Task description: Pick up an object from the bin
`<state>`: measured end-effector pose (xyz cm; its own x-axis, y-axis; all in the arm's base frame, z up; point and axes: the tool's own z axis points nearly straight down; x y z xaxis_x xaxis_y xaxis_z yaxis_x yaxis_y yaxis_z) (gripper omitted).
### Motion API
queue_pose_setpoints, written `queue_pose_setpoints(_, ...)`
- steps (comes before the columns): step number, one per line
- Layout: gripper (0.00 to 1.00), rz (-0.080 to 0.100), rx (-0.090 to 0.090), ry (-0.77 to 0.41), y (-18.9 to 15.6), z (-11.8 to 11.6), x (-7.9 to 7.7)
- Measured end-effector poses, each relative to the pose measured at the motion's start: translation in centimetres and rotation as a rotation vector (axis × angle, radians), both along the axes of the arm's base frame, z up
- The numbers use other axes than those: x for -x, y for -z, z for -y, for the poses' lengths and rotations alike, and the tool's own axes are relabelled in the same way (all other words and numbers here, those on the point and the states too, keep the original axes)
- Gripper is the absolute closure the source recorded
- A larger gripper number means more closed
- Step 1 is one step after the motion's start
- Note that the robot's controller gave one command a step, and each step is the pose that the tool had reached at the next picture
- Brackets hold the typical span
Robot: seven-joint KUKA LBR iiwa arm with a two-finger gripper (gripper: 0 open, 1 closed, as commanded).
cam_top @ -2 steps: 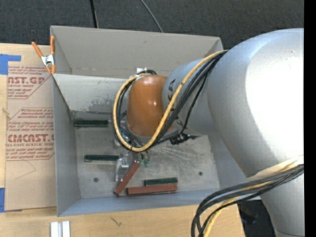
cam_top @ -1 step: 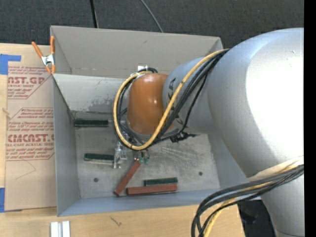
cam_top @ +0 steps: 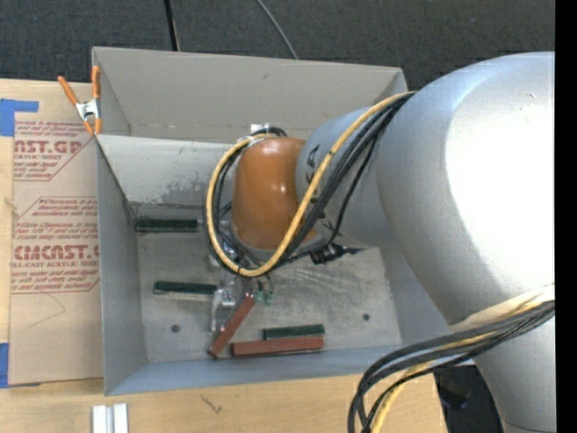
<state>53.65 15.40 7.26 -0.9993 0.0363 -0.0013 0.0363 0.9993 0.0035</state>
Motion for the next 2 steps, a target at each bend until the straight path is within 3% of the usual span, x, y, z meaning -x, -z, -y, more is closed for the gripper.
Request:
queue_pose_setpoints(1,0.0,0.0,0.0,0.0,0.0,0.0,0.0)
queue_pose_setpoints(2,1.0,0.007,-0.001,0.19,-0.2,-4.0,-4.9)
